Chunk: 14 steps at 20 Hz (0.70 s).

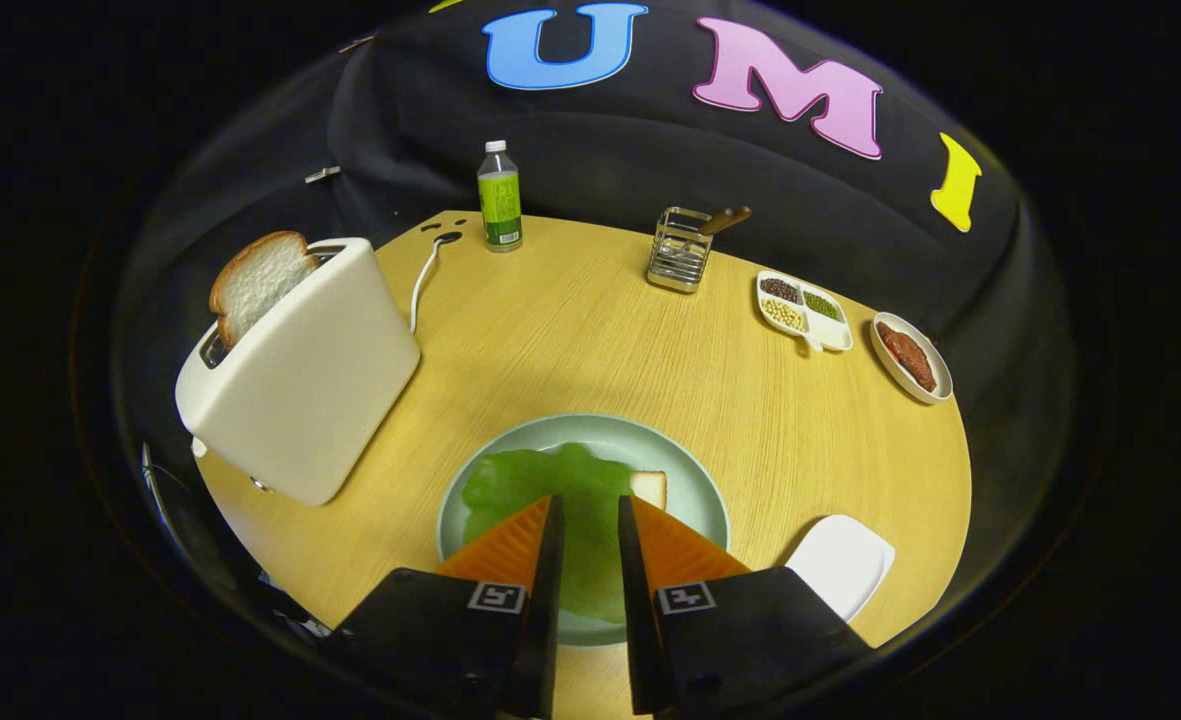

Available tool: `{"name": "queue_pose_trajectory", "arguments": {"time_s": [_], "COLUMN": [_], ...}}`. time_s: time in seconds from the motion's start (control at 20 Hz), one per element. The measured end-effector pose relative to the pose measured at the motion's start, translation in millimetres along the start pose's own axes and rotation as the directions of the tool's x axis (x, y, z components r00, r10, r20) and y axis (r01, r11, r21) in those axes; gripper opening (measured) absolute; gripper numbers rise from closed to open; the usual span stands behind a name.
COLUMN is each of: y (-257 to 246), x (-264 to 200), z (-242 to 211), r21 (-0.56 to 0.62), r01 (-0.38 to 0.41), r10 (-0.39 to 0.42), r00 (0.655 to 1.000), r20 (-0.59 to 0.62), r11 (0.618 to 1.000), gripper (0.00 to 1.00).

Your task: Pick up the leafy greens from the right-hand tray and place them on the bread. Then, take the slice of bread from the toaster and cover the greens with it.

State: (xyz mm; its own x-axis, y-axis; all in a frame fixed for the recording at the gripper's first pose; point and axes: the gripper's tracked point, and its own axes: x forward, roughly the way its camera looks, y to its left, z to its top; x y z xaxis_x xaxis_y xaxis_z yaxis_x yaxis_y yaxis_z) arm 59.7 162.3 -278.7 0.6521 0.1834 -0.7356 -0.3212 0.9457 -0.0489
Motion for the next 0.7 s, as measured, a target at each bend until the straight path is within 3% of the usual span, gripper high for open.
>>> {"name": "queue_pose_trajectory", "arguments": {"time_s": [0.05,0.15,0.4,0.55,0.7], "y": [1.5,3.1,9.6,22.0,49.7], "x": [0.7,3.7,-8.3,-25.9,-48.6], "z": [-0.1,0.1,15.0,34.4,59.1], "r21": [-0.002,-0.013,-0.035,-0.075,-0.066], "r01": [0.001,0.003,0.011,0.003,-0.055], "r10": [-0.001,-0.003,-0.009,0.006,0.066], "r00": [1.0,1.0,0.999,0.993,0.982], "r20": [-0.002,-0.002,0.047,0.115,0.177], "r11": [1.0,1.0,0.999,0.997,0.996], "gripper": [0.34,0.5,0.99,1.0,0.99]}}
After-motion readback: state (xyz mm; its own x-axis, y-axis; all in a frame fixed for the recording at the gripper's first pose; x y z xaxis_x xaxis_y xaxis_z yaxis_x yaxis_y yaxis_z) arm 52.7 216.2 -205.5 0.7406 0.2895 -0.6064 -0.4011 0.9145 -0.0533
